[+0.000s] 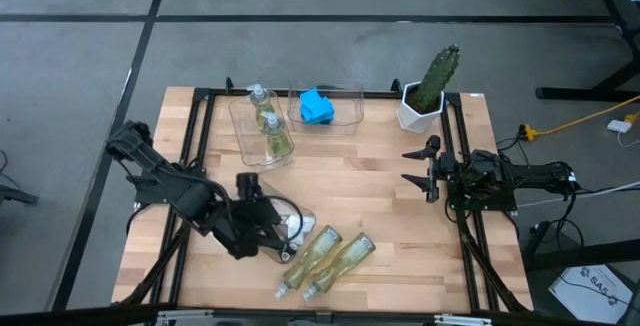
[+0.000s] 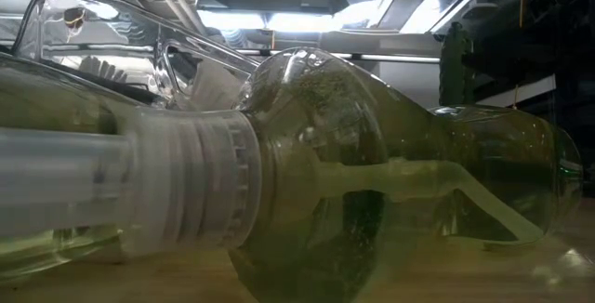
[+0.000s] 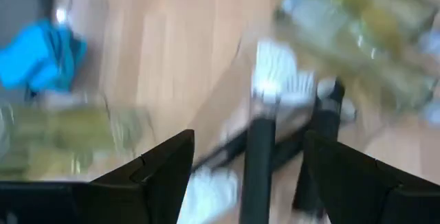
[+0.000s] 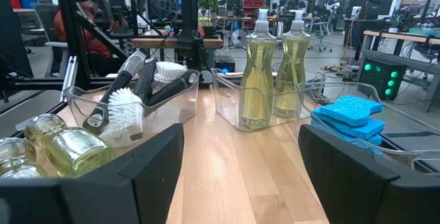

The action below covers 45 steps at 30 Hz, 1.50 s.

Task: Pick & Place Kitchen Sink Supplies
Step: Put the yellow dishwashing liquid bottle into the top left transparent bin

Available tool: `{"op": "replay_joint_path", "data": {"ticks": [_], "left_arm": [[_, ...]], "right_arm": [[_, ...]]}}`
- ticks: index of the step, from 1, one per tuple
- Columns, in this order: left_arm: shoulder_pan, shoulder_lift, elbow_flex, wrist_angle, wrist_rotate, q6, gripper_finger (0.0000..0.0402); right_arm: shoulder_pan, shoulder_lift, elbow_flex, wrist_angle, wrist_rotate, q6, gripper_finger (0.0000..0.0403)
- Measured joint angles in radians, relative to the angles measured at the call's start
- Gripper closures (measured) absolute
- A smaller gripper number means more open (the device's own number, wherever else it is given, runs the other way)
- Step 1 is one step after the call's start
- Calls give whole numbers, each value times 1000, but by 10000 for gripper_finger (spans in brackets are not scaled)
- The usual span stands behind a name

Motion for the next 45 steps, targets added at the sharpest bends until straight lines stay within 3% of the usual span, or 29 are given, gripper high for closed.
{"op": "replay_joint_path", "data": {"ticks": [6,9,16,27,39,45], "left_arm": [[16,4,0,102,-203,63,135],[53,2,0,167,-219,61,135],[72,90,1,351,-42,176,135],[-69,286,1,493,223,-28,135],[-184,383,1,498,285,-817,135],[-188,444,1,531,269,-964,135]], "right_arm": [[0,0,0,0,0,0,118],[0,0,0,0,0,0,118],[0,0,0,0,0,0,118],[0,0,0,0,0,0,118],[0,0,0,0,0,0,118],[0,0,0,0,0,0,118]]}}
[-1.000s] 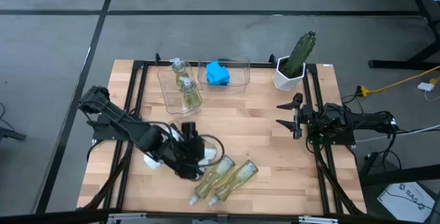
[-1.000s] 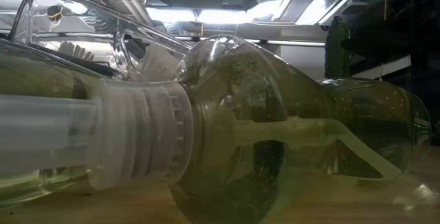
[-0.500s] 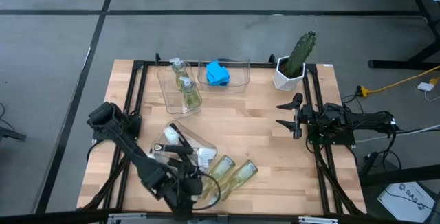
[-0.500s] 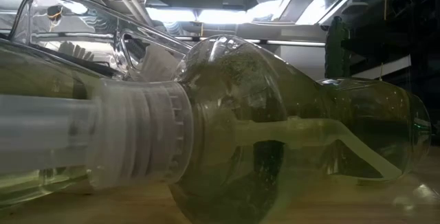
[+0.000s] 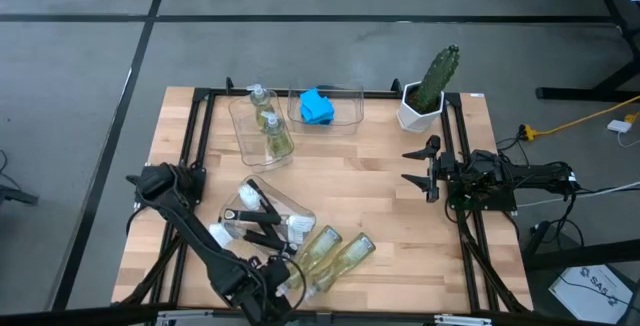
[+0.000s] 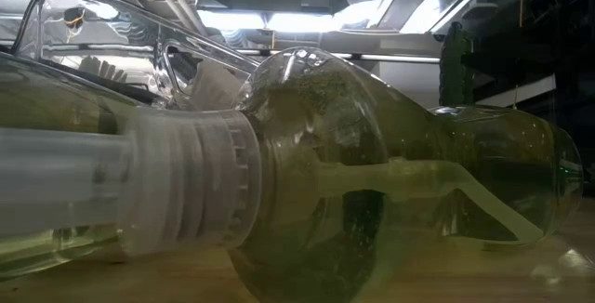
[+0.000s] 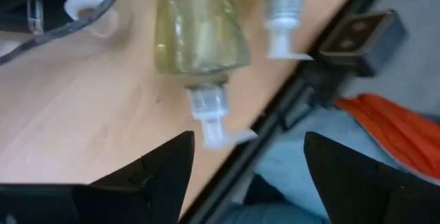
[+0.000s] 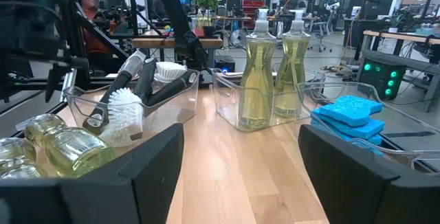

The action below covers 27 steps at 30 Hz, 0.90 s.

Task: Pick & Place Kitchen Sink Supplies
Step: Put the yellow dishwashing liquid bottle into the top left transparent bin

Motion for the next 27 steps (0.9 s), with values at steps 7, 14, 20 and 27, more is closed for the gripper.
{"op": "replay_joint_path", "data": {"ticks": [7,14,20,27], "left_arm": [[5,70,0,-50,-8,-7,135],[14,120,0,-56,-10,49,135],[9,156,0,-34,14,64,135],[6,165,-2,-48,48,93,172]], "right_arm": [[0,0,0,0,0,0,118],[0,0,0,0,0,0,118],[0,0,0,0,0,0,118],[0,0,0,0,0,0,118]]}}
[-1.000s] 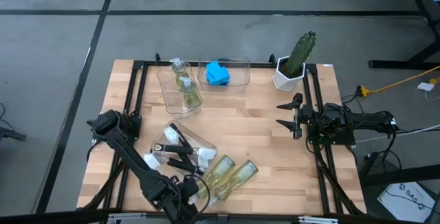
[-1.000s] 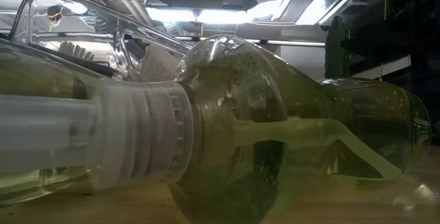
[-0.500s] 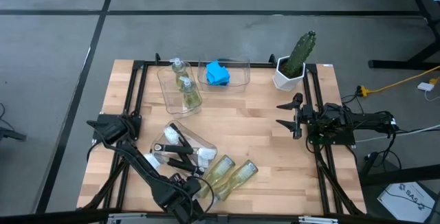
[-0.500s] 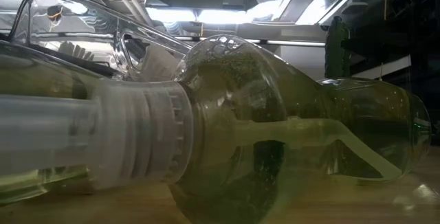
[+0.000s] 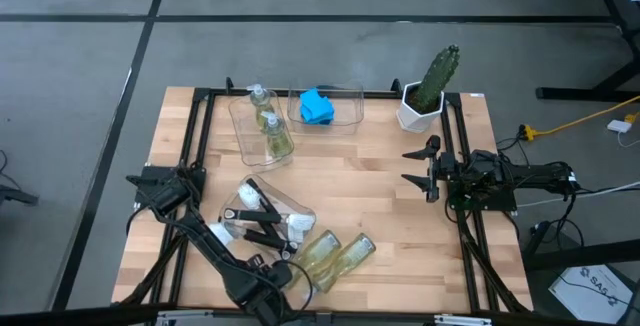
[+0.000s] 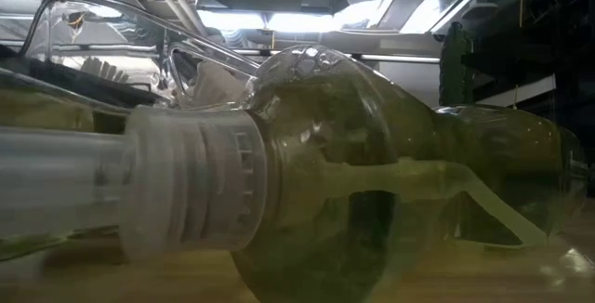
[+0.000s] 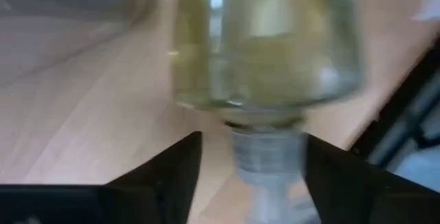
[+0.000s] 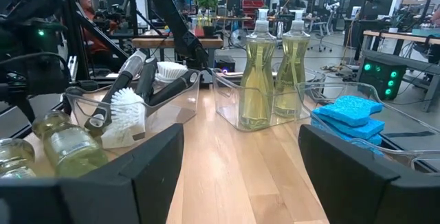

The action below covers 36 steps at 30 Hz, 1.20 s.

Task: Pick & Place Kitchen Sink Supplies
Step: Put the yellow dishwashing liquid bottle into the top left transparent bin

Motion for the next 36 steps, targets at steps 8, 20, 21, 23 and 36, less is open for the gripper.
{"op": "replay_joint_path", "data": {"ticks": [8,20,21,23,36], "left_arm": [[-9,-13,17,-100,65,51,304],[-10,-71,344,-731,236,155,304],[-8,-72,372,-755,264,157,304],[-2,-93,383,-761,296,187,304],[96,-163,430,-750,228,286,304]], "right_arm": [[0,0,0,0,0,0,118],[0,0,0,0,0,0,118],[0,0,0,0,0,0,118],[0,0,0,0,0,0,118],[0,0,0,0,0,0,118]]}}
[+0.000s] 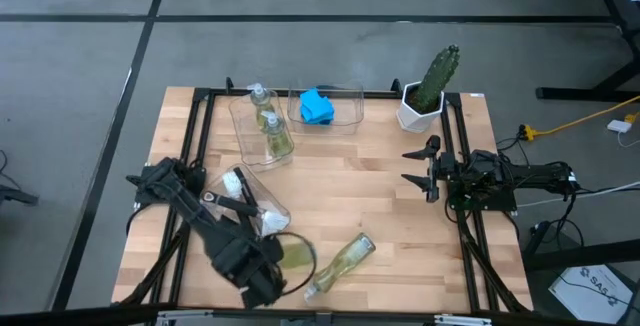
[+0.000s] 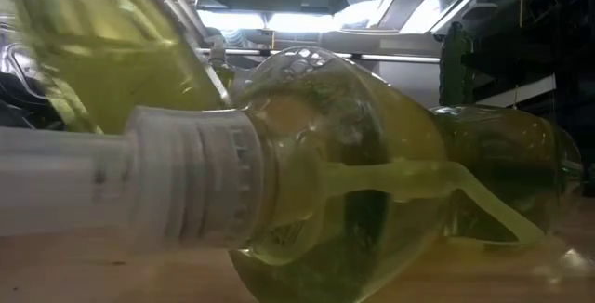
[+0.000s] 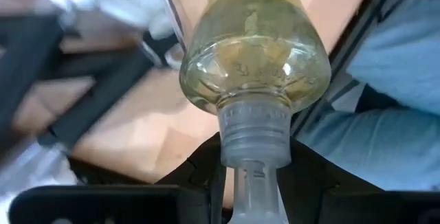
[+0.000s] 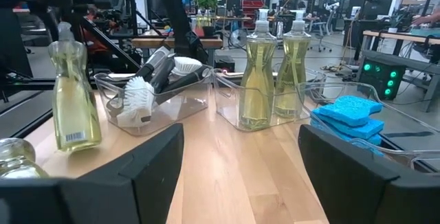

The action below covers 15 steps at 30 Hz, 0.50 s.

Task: Pick & Place Kitchen Sink Supplies
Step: Put the yellow dishwashing liquid bottle into the top left transparent bin

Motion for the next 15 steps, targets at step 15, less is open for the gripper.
{"op": "replay_joint_path", "data": {"ticks": [15], "left_arm": [[340,-102,4,1,174,255,356]], "right_arm": [[0,0,0,0,0,0,118]]}}
